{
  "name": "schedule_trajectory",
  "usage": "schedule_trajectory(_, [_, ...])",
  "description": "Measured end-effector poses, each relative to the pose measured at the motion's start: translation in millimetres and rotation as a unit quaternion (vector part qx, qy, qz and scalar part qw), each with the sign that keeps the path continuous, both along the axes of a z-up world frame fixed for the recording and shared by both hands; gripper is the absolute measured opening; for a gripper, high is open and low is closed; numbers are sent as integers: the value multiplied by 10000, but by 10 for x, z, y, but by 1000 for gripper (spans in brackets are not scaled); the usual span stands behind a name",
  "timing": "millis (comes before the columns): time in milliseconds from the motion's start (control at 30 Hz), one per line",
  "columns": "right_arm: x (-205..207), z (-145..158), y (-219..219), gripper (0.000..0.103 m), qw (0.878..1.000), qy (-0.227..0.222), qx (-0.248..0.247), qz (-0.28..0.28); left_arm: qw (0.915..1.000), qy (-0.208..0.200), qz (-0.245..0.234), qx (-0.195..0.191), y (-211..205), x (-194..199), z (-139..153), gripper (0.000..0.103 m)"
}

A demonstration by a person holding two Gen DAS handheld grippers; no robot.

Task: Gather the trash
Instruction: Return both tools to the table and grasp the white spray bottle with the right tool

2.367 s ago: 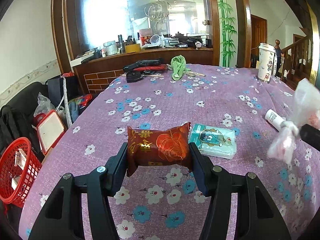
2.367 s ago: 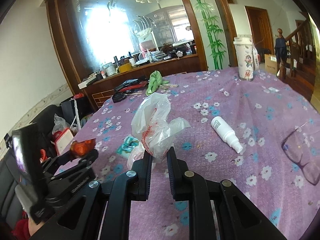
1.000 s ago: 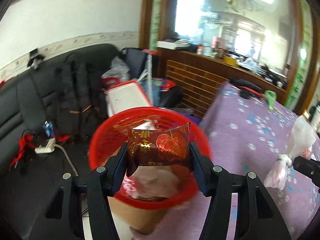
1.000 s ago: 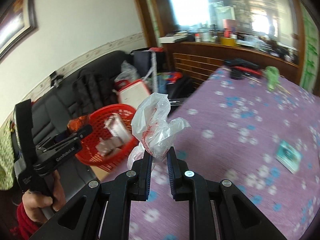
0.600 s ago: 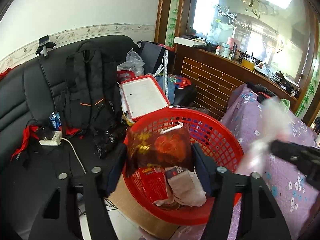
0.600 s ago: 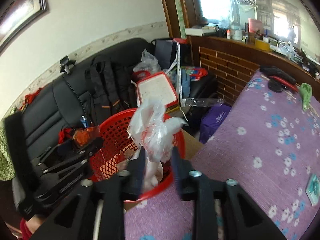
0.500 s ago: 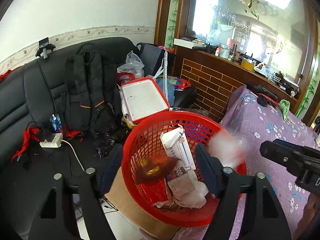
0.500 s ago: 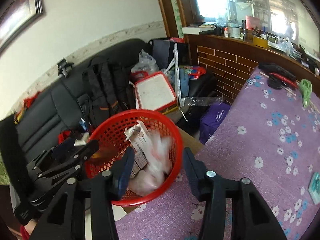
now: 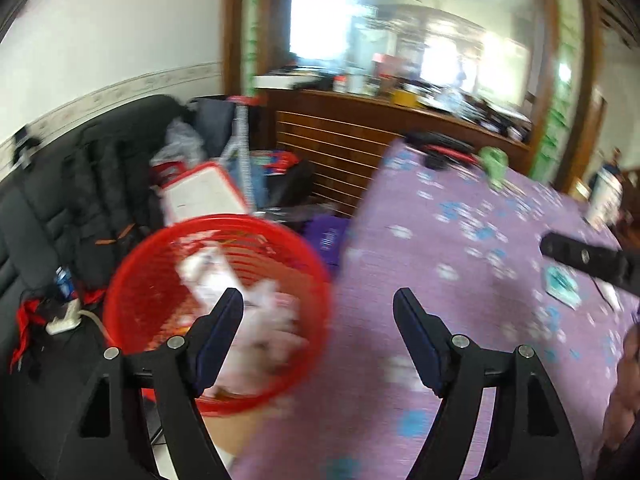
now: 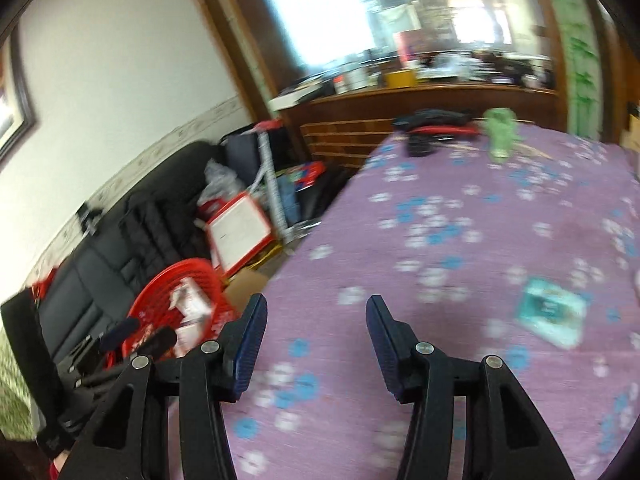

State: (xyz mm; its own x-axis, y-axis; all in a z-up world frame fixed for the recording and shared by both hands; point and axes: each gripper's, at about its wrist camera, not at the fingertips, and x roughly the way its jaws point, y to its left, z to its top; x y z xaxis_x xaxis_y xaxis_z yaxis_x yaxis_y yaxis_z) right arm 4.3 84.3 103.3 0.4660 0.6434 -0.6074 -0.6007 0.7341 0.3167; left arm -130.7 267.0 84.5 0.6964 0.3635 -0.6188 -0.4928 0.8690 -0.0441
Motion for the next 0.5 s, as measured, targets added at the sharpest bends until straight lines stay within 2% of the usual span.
schedule_trajectory(133, [223, 75, -681, 56, 9980, 47, 175, -605, 9982, 123, -580, 19, -509, 257, 27, 77])
schedule_trajectory(267, [443, 148, -1293, 55, 9925, -19, 132, -1212, 9925, 292, -1179, -138, -980, 524, 82, 77])
schedule_trajectory(367, [705, 139, -1737, 55, 9857, -42, -144, -1678, 9869, 385, -1553, -211, -1287, 702, 136, 77])
schedule_trajectory(433, [919, 50, -2056, 55, 9761, -21, -456, -2123, 9831, 496, -1745, -252, -1460, 830, 143, 77])
schedule_trajectory(500, [1106, -69, -2322, 55, 9690, 160, -526, -2407, 9796, 611, -1881, -345, -1603, 966, 130, 77])
